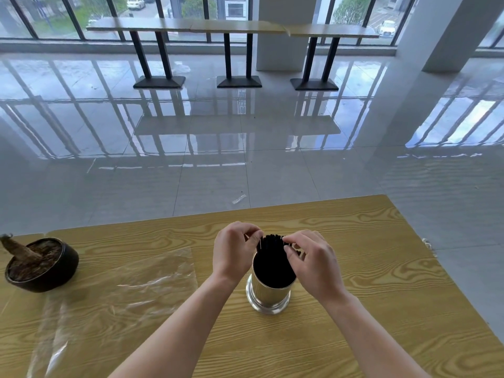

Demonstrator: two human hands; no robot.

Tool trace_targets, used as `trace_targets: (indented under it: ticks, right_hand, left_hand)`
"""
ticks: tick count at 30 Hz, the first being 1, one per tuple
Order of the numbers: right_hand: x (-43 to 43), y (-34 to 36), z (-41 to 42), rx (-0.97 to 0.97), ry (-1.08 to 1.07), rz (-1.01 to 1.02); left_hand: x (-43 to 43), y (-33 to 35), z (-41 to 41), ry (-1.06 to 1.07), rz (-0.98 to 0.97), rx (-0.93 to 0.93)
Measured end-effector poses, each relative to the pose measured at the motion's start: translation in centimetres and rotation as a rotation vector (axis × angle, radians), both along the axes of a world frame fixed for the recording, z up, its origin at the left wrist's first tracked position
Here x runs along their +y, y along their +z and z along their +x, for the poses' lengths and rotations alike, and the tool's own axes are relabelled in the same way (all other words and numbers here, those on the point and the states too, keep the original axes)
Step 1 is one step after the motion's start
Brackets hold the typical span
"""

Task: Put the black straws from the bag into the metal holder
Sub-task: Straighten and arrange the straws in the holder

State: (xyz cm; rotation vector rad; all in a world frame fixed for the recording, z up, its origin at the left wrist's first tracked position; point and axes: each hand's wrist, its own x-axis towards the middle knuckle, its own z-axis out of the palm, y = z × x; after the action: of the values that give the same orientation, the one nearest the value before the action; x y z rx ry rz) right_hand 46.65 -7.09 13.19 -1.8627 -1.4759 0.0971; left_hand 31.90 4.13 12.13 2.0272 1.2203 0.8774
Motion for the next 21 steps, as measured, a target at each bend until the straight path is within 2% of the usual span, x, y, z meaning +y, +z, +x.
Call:
trace_targets:
  ticks: [8,14,17,21]
  right_hand:
    - [-0.4,0.2,-0.1,0.036,-0.037,0.047]
    - [-0.9,0.5,0.1,0.118,-0.106,0.16]
    - [-1.2,0.4,0.0,0.205,-0.147,0.179]
    - [-1.8,0.5,-1.2,0.383,-0.162,0.193]
  left_hand:
    - [0.1,1.6,-0.9,0.015,0.03,-0.065]
    - [0.9,6.0,-4.1,0.064,0.016,-0.261]
    - [1.9,8.0,-6.7,0.14,-0.029,-0.446]
    - [2.9,8.8,-9.9,0.303,-0.196,-0.779]
